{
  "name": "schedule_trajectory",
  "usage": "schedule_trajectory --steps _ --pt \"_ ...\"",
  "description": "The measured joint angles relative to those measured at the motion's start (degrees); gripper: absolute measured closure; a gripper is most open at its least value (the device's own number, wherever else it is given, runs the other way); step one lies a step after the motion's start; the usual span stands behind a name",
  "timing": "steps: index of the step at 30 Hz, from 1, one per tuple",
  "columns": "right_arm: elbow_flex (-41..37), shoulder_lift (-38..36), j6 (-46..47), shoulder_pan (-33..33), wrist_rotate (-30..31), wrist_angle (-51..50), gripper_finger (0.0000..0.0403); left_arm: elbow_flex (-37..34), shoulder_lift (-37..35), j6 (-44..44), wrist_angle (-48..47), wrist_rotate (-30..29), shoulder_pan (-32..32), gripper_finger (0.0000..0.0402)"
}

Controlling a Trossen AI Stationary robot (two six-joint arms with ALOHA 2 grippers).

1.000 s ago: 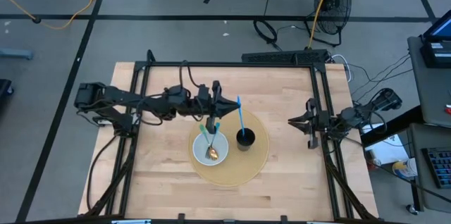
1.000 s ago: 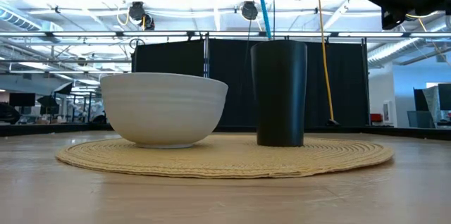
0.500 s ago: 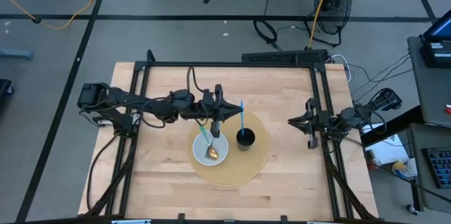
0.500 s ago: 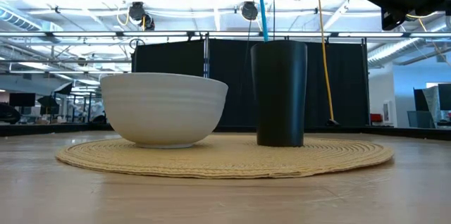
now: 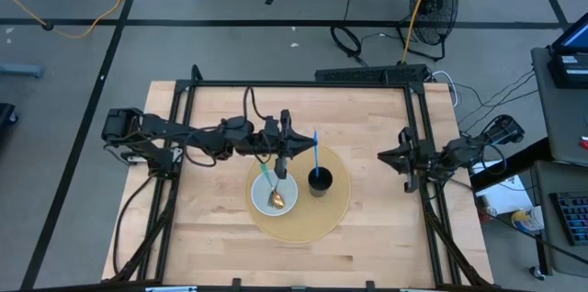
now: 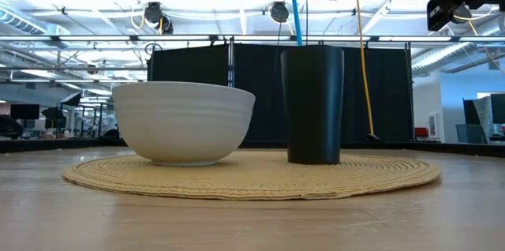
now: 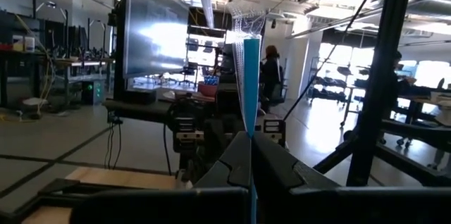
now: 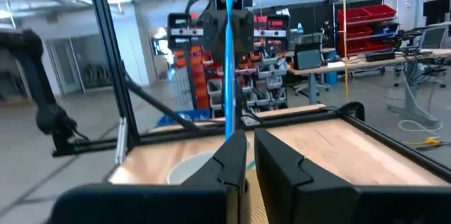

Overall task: Pick & Place Utensil
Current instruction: Put the blue straw into the black cup on the brown mat

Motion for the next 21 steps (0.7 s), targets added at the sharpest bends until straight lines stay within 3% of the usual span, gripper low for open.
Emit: schedule_trajectory --steps 8,11,13,16,21 --pt "0.0 4.5 3.0 0.0 -3.3 2.1 0.038 0.0 0.0 0.0 0.1 0.0 0.0 0.0397" --pt "0.0 10.7 -2.0 0.0 -8.0 10.5 0.0379 0.0 0.0 0.0 0.2 0.0 0.0 0.0396" --pt "0.0 15.8 -6.2 0.0 -7.7 20.9 0.0372 0.0 0.0 0.0 0.5 0.0 0.0 0.0393" --pt "1.6 23.6 -12.5 -0.7 -7.4 30.6 0.0346 0.0 0.0 0.0 0.9 0.1 0.0 0.0397" --pt "8.2 36.0 -13.3 -5.5 -7.0 32.3 0.0278 0.0 0.0 0.3 3.4 1.7 0.0 0.0393"
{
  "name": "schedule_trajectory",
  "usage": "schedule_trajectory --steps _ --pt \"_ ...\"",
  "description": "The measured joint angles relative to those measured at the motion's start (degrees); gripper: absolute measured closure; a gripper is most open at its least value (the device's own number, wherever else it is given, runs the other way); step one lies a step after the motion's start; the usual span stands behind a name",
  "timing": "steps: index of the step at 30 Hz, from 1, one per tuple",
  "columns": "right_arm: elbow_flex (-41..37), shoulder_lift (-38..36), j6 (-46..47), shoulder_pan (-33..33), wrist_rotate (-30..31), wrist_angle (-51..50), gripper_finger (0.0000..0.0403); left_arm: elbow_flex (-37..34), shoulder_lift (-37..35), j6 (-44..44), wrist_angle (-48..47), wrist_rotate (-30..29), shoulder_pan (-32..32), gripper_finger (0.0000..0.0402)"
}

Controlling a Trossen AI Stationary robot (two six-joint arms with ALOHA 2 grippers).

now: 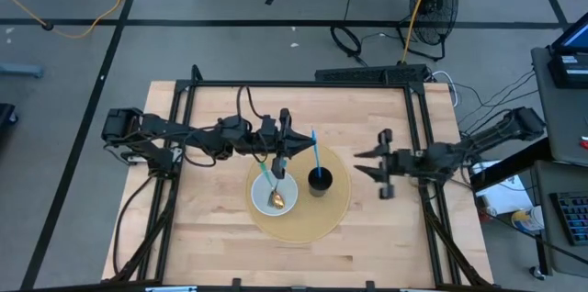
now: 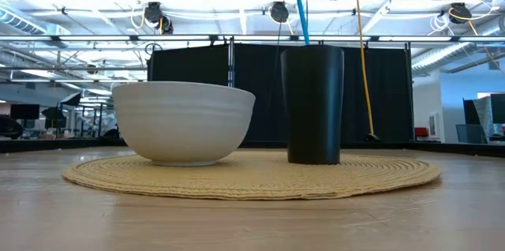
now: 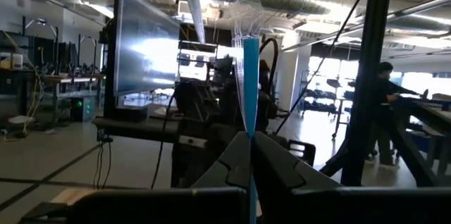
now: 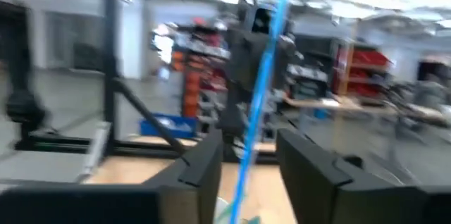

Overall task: Pick & Place Utensil
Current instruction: Put the blue straw into the black cup on the brown mat

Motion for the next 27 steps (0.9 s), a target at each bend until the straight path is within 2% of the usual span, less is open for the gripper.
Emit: schedule_trajectory --steps 3,5,9,13,21,27 --pt "4.5 6.8 1.1 -3.6 2.6 0.0 0.024 0.0 0.0 0.4 0.1 0.2 0.0 0.0395" --pt "7.4 10.8 1.1 -5.9 2.1 0.1 0.0222 0.0 0.0 0.4 0.1 0.9 0.0 0.0398" --pt "12.6 18.3 3.6 -10.3 -5.3 -0.1 0.0208 0.0 0.0 0.4 0.0 1.3 0.0 0.0392" --pt "16.6 23.6 6.1 -13.3 -11.2 0.0 0.0214 0.0 0.0 0.5 -0.4 1.8 0.0 0.0398" --pt "18.8 26.2 6.2 -14.7 -12.7 0.5 0.0268 0.0 0.0 0.7 -2.3 2.8 0.0 0.0398" --pt "18.8 26.2 5.1 -14.7 -12.8 0.3 0.0363 0.0 0.0 1.1 -2.6 2.8 0.0 0.039"
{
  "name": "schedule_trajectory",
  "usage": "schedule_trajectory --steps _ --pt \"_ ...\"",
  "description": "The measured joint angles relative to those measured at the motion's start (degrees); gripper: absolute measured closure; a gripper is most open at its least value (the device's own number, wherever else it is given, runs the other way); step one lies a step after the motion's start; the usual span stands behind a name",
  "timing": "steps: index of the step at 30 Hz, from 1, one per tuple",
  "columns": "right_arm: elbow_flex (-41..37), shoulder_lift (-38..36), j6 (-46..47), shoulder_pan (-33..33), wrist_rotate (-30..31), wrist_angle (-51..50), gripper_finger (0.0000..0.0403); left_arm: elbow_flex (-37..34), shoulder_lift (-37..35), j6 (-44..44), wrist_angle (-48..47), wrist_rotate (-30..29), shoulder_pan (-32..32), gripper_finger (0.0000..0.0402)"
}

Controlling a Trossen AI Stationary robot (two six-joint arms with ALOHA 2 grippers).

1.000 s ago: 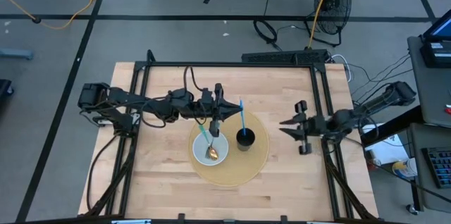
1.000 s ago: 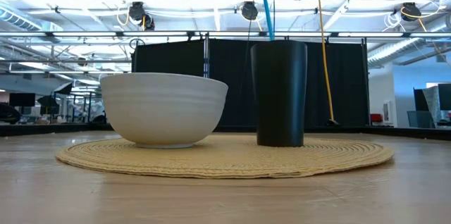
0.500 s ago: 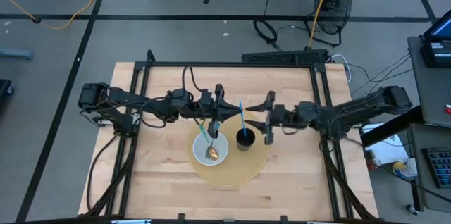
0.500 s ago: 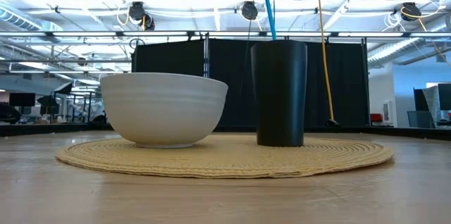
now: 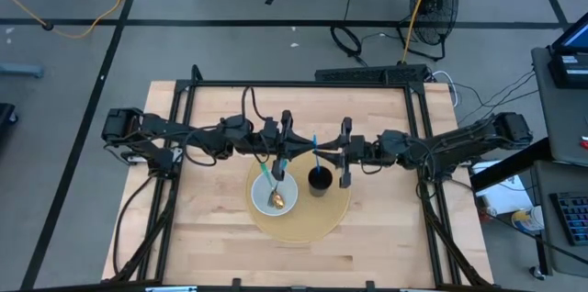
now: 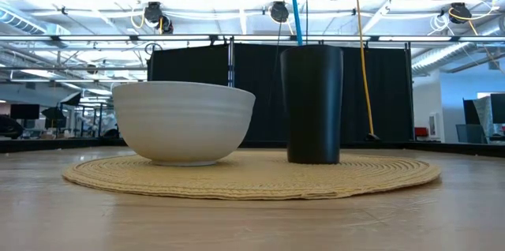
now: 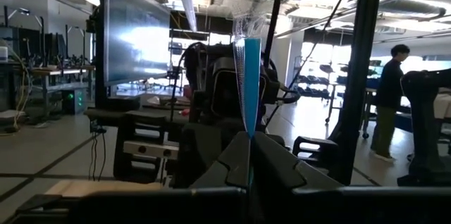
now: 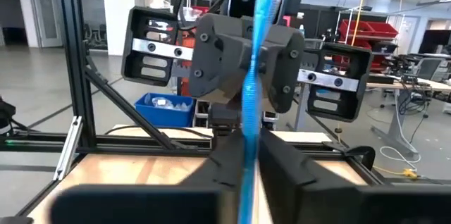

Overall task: Pick & Place Utensil
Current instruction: Put the blue straw into the black cup on the brown mat

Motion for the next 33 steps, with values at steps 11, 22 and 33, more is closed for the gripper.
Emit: schedule_trajectory --steps 11,22,33 --pt "0.0 0.0 -0.2 0.0 0.2 0.2 0.0398 0.0 0.0 -0.2 -0.5 0.0 0.0 0.0362" --pt "0.0 0.0 0.3 0.0 1.7 0.7 0.0401 0.0 -4.7 5.4 -4.2 -0.2 0.0 0.0264" --pt "-0.1 0.0 -0.3 0.8 1.8 -0.8 0.0402 0.0 -26.1 9.7 -46.7 -7.6 -0.2 0.0191"
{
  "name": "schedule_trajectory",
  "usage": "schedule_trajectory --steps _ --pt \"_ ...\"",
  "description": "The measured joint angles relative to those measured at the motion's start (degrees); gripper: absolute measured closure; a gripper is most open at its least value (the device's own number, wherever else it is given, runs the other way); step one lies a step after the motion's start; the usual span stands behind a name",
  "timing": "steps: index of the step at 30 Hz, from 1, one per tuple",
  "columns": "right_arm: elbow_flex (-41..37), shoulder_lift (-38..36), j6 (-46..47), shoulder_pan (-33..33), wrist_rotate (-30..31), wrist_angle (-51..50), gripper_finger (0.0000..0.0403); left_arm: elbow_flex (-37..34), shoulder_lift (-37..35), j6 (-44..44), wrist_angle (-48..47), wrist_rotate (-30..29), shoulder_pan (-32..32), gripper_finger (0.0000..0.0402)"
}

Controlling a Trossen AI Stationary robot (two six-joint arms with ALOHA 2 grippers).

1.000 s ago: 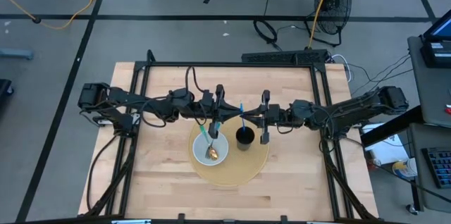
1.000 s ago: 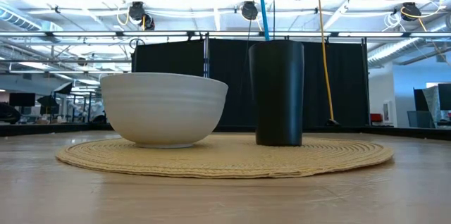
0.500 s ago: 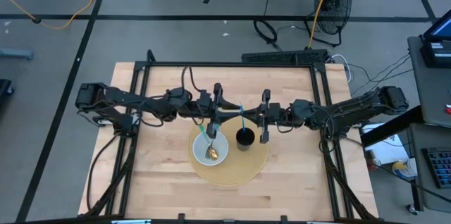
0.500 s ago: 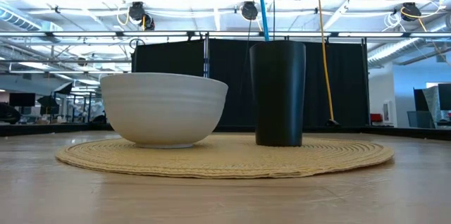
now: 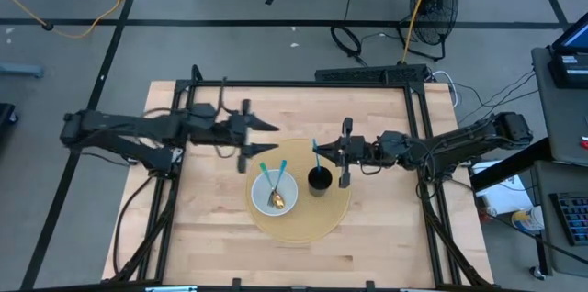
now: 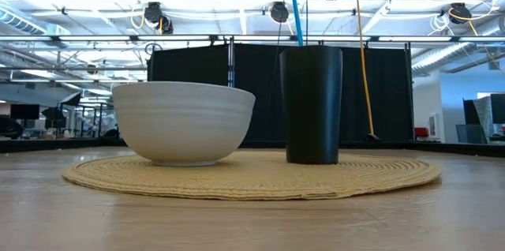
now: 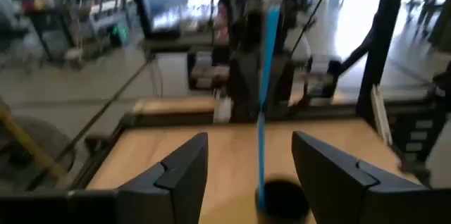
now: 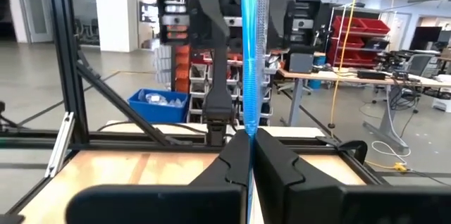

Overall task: Pick & Place Utensil
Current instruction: Put the blue straw into the black cup on the brown mat

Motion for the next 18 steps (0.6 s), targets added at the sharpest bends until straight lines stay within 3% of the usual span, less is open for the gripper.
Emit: schedule_trajectory --steps 2,8,12,18 --pt "0.0 0.0 -0.3 0.2 0.0 -0.8 0.0402 -0.6 -4.0 -0.9 -4.8 -1.3 -0.9 0.0191" --pt "-1.3 0.0 -0.7 1.7 0.1 -1.6 0.0402 -7.6 -15.3 -1.5 -6.4 -9.1 -5.7 0.02" --pt "-5.2 -0.5 0.1 2.3 0.1 5.3 0.0402 -13.9 -21.6 -2.5 -4.6 -15.7 -7.7 0.0207" --pt "-14.6 -0.9 2.3 2.8 0.9 19.5 0.0402 -22.7 -26.9 -2.9 3.1 -16.9 -8.6 0.0209"
